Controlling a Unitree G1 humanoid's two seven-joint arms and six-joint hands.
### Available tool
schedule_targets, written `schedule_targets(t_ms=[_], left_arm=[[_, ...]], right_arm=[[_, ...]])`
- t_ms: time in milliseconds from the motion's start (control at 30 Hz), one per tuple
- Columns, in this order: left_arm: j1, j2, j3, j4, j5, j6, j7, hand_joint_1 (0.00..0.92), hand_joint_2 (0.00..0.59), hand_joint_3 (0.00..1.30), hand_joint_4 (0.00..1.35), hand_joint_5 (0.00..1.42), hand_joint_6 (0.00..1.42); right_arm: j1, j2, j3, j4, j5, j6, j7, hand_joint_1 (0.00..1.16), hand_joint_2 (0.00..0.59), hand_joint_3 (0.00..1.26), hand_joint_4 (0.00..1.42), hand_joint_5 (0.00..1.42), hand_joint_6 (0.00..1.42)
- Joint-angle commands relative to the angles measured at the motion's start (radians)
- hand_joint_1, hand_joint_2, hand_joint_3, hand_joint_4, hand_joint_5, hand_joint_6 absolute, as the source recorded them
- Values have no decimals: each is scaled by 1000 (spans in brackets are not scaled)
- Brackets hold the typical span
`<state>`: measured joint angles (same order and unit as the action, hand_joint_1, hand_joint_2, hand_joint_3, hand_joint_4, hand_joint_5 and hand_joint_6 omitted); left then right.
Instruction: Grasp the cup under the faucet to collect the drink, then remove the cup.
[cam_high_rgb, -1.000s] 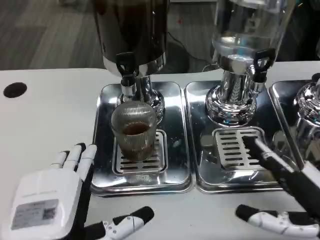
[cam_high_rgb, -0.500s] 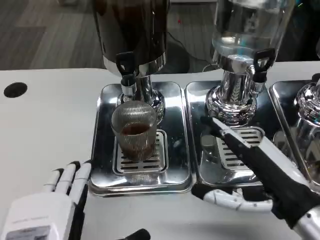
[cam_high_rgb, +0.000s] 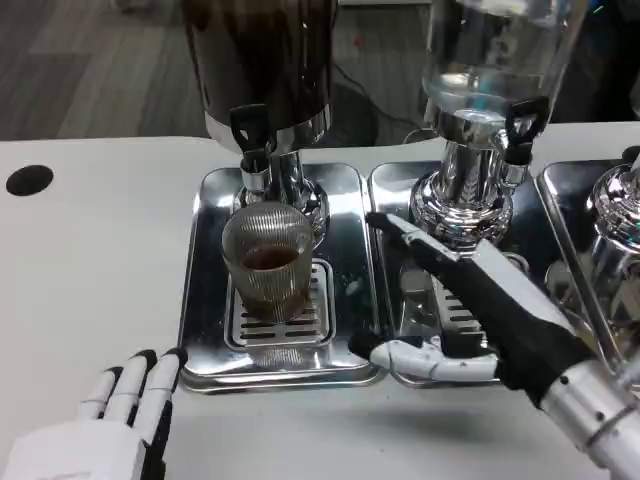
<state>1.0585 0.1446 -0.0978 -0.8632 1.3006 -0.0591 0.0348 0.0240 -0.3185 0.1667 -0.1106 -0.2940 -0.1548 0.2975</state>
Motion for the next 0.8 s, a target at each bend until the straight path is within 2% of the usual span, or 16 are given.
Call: schedule_targets(t_ms=[33,467,800], left_arm=[[32,-8,2,-16,0,-18,29,0,37,82,0,89,418],[107,-25,-5,-35,10,-56,65,0,43,89,0,90,428],[160,-26,13,-19,-16,-82,110,0,50,93,0,97,437]], right_arm=[[-65,9,17,43,-19,18,-14,596,138,75,47,71,42],[-181,76,50,128,-50,90,-67,587,132,56,46,59,9],[-268,169,98,200,-133,193,-167,568,136,79,76,61,0]])
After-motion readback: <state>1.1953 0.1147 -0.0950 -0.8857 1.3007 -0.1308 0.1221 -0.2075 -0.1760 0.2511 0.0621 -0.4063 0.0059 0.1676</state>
